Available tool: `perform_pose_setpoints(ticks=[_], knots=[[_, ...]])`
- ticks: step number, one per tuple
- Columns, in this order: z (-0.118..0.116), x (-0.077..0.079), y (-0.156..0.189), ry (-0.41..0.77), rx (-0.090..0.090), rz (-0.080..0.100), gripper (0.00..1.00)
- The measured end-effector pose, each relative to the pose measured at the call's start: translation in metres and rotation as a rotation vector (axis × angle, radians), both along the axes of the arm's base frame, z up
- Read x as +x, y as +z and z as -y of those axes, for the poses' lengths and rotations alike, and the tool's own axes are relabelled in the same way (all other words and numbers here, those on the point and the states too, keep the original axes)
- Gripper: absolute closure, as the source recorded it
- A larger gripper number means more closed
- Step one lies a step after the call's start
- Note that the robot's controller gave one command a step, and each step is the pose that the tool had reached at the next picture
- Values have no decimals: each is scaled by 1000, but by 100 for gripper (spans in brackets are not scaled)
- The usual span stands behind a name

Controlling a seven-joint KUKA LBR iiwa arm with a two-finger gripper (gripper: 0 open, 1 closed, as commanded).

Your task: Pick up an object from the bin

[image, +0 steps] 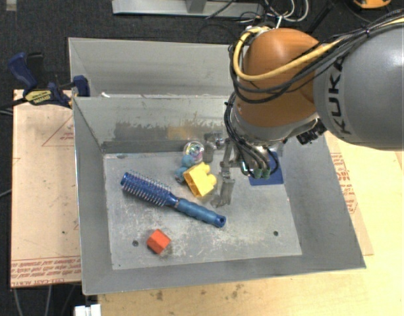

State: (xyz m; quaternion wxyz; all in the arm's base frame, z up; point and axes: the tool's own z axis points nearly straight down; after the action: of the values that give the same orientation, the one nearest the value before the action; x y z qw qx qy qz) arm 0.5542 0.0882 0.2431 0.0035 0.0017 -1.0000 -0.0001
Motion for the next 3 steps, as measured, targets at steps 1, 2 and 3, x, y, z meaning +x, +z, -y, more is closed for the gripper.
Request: perform_pose_setpoints(ticks=[1,2,3], knots=[[-65,7,-176,-288,-1,5,0],[-80,-3,-142,-387,1,9,0],[-48,-8,-130,-543,-2,7,0]])
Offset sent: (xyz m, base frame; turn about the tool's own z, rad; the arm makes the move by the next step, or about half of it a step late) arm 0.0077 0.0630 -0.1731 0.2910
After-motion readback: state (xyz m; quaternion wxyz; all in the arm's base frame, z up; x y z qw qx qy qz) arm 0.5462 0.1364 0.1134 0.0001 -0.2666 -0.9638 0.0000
